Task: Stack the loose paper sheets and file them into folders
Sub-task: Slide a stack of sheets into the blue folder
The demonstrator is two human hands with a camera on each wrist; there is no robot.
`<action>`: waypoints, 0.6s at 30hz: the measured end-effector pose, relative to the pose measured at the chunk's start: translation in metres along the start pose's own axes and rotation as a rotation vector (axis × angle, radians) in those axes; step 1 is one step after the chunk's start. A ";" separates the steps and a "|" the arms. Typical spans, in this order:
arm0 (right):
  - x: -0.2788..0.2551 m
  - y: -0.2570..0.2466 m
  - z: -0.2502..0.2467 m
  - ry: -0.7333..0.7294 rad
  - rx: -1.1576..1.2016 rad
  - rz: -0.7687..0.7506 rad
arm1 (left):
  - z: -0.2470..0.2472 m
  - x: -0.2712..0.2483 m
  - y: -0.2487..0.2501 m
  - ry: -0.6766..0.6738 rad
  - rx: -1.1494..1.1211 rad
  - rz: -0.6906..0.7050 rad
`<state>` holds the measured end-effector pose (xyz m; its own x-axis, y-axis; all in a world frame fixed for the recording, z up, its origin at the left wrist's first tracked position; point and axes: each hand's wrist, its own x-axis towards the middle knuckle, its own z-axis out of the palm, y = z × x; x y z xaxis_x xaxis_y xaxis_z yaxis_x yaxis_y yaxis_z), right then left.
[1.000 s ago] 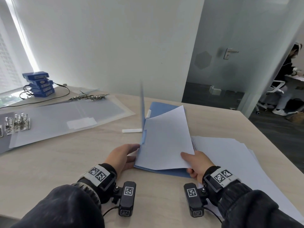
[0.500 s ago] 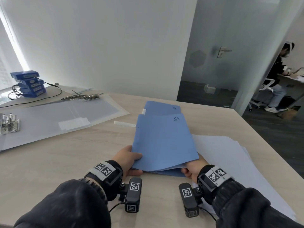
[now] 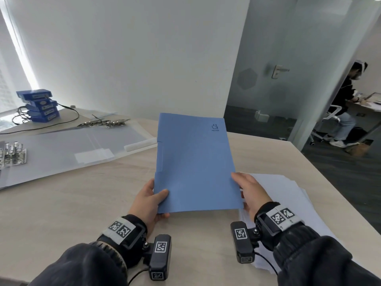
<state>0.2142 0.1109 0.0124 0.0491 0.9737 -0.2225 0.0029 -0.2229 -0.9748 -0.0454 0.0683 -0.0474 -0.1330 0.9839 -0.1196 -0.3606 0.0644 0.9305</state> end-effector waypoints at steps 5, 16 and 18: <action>-0.009 0.007 0.000 -0.198 0.056 0.112 | 0.001 -0.005 0.004 -0.048 0.012 -0.017; -0.014 0.005 -0.010 -0.232 -0.053 -0.138 | -0.013 0.011 0.073 0.257 0.885 0.314; -0.016 0.007 -0.011 -0.280 -0.083 -0.168 | -0.018 0.018 0.089 0.336 1.013 0.436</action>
<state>0.2243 0.0932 0.0093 -0.2354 0.9697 -0.0653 0.0693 -0.0503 -0.9963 -0.0962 0.0885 0.0272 -0.3584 0.8710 0.3360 0.6629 -0.0160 0.7486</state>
